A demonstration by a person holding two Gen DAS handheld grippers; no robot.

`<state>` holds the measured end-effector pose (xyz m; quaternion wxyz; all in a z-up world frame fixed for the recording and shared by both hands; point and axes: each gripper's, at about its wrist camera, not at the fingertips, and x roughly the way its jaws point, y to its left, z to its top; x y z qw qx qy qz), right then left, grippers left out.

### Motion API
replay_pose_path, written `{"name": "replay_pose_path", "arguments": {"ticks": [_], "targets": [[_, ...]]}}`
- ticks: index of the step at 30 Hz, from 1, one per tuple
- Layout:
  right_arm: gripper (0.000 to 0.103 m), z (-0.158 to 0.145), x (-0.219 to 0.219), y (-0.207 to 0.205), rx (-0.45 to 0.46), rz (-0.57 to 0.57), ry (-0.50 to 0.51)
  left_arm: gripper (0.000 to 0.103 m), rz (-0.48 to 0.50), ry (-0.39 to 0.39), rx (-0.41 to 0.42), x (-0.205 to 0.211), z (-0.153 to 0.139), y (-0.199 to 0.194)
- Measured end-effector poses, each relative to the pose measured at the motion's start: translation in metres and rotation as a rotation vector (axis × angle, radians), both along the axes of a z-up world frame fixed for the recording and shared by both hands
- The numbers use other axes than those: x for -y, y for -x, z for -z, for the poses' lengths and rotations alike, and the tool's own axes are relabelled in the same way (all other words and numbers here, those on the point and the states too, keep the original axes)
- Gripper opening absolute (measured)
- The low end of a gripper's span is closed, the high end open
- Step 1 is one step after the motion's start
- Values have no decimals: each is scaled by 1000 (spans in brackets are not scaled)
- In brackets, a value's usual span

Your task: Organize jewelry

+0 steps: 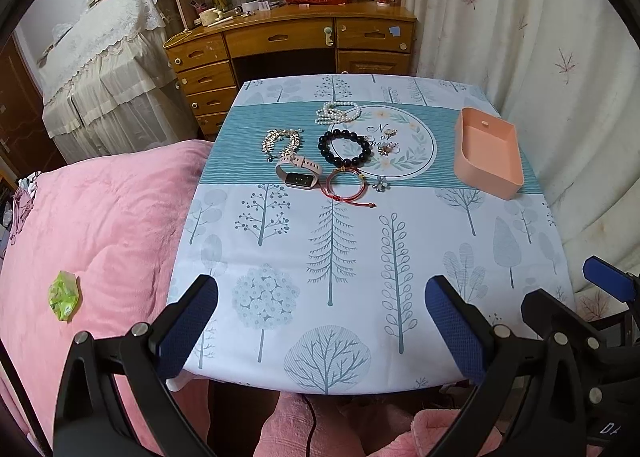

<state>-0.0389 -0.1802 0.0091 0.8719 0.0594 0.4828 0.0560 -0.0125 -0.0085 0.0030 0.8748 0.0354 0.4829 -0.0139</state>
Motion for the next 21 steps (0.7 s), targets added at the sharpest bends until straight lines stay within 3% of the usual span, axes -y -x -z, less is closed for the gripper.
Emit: {"name": "replay_pose_path", "arguments": {"ticks": [21], "targets": [[100, -4, 2, 16, 24, -24, 9, 102, -42, -18, -18, -4, -2, 14]]}}
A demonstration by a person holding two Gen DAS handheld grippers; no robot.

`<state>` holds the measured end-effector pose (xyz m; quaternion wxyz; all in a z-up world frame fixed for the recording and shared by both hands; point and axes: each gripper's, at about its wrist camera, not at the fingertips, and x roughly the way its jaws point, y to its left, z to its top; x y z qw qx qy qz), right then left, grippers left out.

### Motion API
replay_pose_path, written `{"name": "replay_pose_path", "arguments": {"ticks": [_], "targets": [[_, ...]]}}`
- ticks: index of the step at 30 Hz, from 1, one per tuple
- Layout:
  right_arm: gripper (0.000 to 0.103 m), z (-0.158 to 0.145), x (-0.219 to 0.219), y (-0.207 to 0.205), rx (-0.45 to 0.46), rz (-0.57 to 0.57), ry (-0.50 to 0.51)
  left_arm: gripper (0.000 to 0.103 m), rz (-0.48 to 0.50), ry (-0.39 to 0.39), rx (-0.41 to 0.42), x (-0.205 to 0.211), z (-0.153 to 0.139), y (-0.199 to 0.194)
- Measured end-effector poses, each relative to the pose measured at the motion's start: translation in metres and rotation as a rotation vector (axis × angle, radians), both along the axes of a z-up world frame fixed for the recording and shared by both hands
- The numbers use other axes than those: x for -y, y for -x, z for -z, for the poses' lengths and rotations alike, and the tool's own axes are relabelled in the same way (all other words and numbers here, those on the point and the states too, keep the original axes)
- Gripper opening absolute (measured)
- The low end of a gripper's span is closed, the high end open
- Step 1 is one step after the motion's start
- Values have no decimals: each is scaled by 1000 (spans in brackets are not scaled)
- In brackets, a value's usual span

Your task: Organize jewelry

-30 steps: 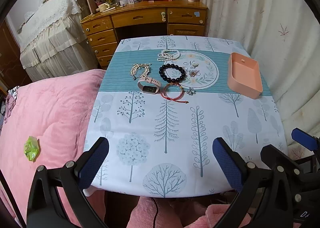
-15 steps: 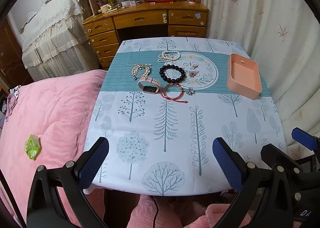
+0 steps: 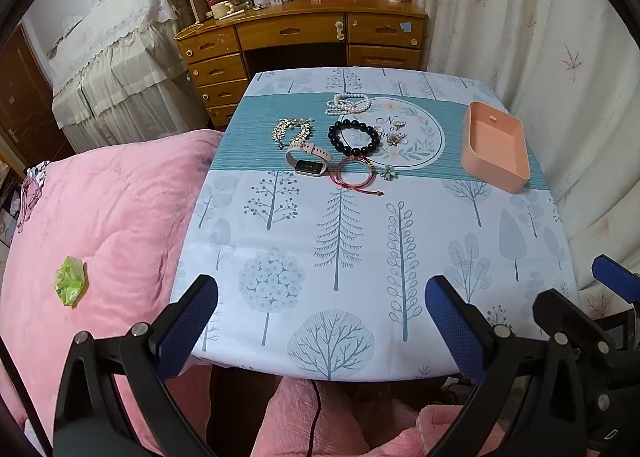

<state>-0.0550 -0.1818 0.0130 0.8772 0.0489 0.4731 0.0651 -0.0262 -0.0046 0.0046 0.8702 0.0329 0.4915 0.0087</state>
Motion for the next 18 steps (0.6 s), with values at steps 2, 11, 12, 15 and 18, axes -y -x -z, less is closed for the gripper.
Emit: {"name": "replay_pose_path", "arguments": {"ticks": [2, 11, 12, 15, 18], "targets": [[100, 0, 0, -1, 8, 5, -2, 102, 1, -5, -1, 0, -1, -4], [95, 4, -21, -7, 38, -49, 82, 102, -6, 24, -19, -11, 9, -19], [94, 5, -23, -6, 43, -57, 86, 102, -7, 35, -23, -13, 12, -20], [93, 11, -33, -8, 61, -80, 106, 102, -1, 64, -36, -23, 24, -26], [90, 24, -41, -12, 115, -86, 142, 102, 30, 66, -20, -31, 37, -41]]}}
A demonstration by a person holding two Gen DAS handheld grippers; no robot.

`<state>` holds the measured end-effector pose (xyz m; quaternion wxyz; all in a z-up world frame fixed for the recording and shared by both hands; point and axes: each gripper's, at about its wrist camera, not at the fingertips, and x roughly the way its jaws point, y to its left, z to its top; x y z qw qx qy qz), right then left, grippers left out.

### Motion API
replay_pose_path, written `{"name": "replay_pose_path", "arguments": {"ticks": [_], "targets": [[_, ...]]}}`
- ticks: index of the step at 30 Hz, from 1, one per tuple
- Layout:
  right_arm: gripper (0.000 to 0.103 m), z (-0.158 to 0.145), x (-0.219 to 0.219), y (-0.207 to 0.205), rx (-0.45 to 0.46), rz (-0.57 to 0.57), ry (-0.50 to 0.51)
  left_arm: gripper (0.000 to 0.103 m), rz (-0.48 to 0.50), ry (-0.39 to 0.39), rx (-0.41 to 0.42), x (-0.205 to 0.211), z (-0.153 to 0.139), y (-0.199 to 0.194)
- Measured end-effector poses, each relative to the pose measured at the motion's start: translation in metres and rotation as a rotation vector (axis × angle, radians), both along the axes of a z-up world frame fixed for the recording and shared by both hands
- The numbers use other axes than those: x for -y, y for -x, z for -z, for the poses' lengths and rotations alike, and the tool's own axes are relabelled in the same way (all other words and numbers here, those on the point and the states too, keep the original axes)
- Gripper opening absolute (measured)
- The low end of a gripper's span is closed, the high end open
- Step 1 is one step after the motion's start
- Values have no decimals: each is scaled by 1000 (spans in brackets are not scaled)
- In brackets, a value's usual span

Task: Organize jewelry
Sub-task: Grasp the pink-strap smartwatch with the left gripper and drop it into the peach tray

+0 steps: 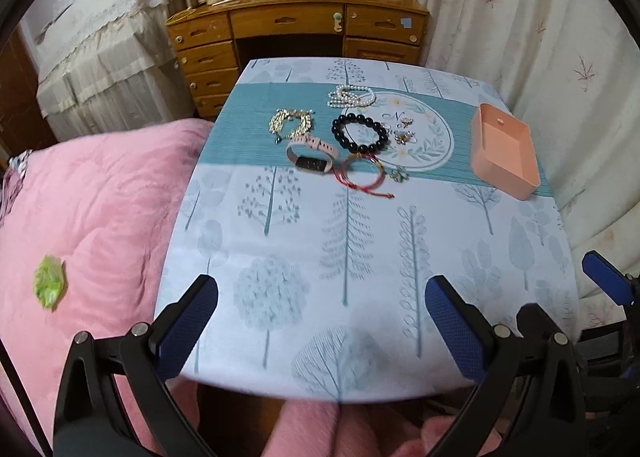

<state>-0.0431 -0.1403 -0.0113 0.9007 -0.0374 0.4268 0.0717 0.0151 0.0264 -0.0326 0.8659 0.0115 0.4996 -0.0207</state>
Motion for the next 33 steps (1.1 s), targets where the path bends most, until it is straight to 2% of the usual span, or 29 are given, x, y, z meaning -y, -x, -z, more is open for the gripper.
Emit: {"name": "replay_pose_path", "arguments": {"ticks": [2, 5, 7, 12, 13, 14, 16, 21, 23, 27, 28, 31, 33], "targets": [[88, 16, -7, -8, 11, -7, 30, 102, 45, -18, 26, -3, 11, -20], [78, 36, -12, -28, -17, 2, 34, 102, 123, -19, 96, -3, 25, -55], [77, 48, -15, -48, -14, 19, 42, 102, 164, -28, 142, -1, 36, -85], [60, 84, -31, -120, -11, 40, 77, 100, 148, -52, 220, -7, 63, -144], [53, 89, -34, -131, -10, 52, 86, 99, 144, -31, 220, -11, 69, -155], [51, 94, -36, -143, -5, 68, 95, 98, 146, 2, 213, -14, 76, -165], [51, 105, -39, -165, -11, 118, 106, 96, 158, 58, 172, -18, 91, -184], [47, 126, -32, -191, -83, 236, 37, 93, 174, 116, 75, -22, 127, -203], [46, 133, -32, -191, -96, 244, 30, 87, 174, 116, 56, -21, 138, -202], [41, 145, -35, -195, -122, 238, 46, 82, 188, 116, 0, -20, 155, -207], [39, 148, -36, -197, -134, 238, 43, 76, 192, 112, -14, -18, 159, -207], [34, 155, -35, -201, -149, 230, 28, 61, 198, 72, 9, -13, 159, -204], [30, 157, -35, -203, -152, 214, 20, 59, 192, 61, 13, -10, 158, -203]]}}
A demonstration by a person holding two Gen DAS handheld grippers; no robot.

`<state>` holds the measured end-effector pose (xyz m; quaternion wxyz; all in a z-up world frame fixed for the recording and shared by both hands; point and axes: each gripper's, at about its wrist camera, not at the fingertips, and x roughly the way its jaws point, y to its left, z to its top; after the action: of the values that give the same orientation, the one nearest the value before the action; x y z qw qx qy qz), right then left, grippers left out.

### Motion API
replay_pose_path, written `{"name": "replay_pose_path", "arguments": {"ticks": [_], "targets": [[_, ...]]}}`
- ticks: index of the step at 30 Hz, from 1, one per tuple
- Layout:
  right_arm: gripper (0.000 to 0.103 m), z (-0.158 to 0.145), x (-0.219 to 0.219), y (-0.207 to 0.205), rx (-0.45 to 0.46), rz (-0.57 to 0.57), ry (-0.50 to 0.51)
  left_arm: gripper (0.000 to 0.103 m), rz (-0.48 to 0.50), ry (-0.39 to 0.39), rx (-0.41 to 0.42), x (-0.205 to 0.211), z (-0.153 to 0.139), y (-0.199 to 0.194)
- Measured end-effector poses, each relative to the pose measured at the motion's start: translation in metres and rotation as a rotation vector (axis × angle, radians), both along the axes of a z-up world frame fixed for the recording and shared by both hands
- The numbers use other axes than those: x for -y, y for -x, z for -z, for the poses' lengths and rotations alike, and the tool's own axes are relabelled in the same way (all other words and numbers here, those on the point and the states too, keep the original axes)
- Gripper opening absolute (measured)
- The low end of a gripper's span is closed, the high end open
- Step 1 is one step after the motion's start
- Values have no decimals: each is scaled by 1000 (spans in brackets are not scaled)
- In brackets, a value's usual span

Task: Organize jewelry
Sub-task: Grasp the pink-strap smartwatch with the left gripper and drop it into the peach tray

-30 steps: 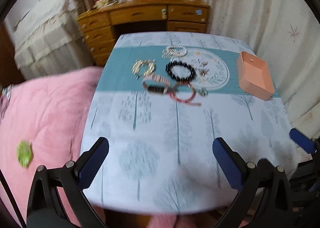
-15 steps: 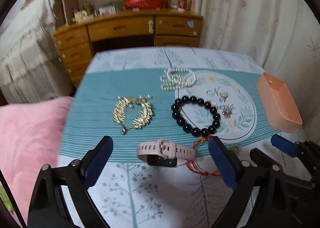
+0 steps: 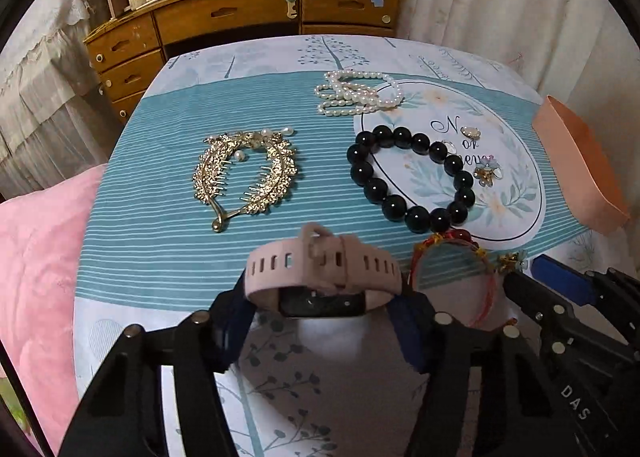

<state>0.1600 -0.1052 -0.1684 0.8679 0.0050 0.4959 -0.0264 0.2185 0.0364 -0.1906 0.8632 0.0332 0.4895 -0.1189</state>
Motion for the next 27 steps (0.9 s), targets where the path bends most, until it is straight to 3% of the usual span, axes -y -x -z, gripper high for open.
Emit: {"name": "replay_pose_path", "arguments": {"ticks": [5, 13, 22, 27], "targets": [[16, 3, 1, -3, 21, -41, -9, 56, -66, -13, -28, -3, -6, 2], [16, -10, 28, -7, 66, -41, -101, 56, -123, -18, -8, 10, -36, 9], [16, -55, 101, -1, 171, -15, -152, 56, -37, 22, 87, 102, -87, 12], [16, -80, 157, 9, 215, 34, -150, 56, 42, -5, 125, 172, -99, 11]]}}
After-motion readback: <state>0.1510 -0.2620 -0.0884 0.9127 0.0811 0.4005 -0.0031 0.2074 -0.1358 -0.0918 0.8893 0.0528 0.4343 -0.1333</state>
